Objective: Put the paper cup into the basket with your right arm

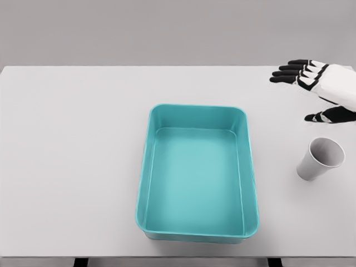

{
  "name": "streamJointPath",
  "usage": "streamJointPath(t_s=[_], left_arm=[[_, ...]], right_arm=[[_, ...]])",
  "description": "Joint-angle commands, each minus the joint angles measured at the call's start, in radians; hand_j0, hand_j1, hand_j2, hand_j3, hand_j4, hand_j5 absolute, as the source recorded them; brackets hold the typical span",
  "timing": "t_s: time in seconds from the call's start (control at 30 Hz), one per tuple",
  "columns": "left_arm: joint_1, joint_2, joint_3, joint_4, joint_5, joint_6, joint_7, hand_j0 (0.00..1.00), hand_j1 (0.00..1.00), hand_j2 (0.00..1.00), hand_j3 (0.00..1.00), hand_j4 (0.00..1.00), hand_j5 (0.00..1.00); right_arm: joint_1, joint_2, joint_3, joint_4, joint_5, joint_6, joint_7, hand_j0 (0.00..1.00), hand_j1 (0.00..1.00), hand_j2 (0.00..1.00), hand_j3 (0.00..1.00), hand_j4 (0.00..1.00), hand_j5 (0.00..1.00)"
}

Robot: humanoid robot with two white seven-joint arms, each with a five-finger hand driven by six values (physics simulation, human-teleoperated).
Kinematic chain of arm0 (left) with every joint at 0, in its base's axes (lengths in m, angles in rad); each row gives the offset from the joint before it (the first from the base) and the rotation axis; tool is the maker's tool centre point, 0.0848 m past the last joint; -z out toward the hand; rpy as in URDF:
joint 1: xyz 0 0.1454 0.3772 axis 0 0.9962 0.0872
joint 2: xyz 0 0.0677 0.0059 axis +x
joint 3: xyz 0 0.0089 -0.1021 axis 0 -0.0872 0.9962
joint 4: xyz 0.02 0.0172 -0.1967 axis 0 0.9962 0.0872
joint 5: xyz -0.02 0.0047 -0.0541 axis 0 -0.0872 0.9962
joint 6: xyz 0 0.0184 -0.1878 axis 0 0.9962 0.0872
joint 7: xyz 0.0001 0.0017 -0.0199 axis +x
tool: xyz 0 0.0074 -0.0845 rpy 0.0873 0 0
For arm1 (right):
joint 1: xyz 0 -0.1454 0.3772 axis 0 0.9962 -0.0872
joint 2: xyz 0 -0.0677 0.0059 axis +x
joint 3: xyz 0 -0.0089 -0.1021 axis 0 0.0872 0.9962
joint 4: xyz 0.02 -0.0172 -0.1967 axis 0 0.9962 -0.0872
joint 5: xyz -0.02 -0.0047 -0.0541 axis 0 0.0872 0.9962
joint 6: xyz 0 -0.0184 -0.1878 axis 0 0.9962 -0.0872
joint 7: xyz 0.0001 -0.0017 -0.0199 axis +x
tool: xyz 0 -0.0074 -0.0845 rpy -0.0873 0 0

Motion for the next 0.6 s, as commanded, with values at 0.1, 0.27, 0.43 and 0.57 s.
streamJointPath(t_s=[0.1, 0.27, 0.43, 0.57], left_arm=[[0.000, 0.000, 0.000, 0.000, 0.000, 0.000, 0.000, 1.00, 1.00, 1.00, 1.00, 1.00, 1.00], [0.000, 0.000, 0.000, 0.000, 0.000, 0.000, 0.000, 1.00, 1.00, 1.00, 1.00, 1.00, 1.00], [0.000, 0.000, 0.000, 0.000, 0.000, 0.000, 0.000, 1.00, 1.00, 1.00, 1.00, 1.00, 1.00], [0.000, 0.000, 0.000, 0.000, 0.000, 0.000, 0.000, 1.00, 1.00, 1.00, 1.00, 1.00, 1.00]], right_arm=[[0.012, 0.090, -0.107, -0.001, 0.000, 0.001, 0.004, 1.00, 1.00, 1.00, 1.00, 1.00, 1.00], [0.182, 0.136, -0.305, 0.002, -0.087, 0.001, 0.000, 1.00, 1.00, 1.00, 1.00, 1.00, 1.00], [0.360, 0.054, -0.312, 0.002, -0.406, 0.001, 0.002, 1.00, 1.00, 1.00, 1.00, 1.00, 1.00], [0.520, -0.030, -0.307, 0.008, -0.569, 0.001, 0.002, 1.00, 1.00, 1.00, 1.00, 1.00, 1.00]])
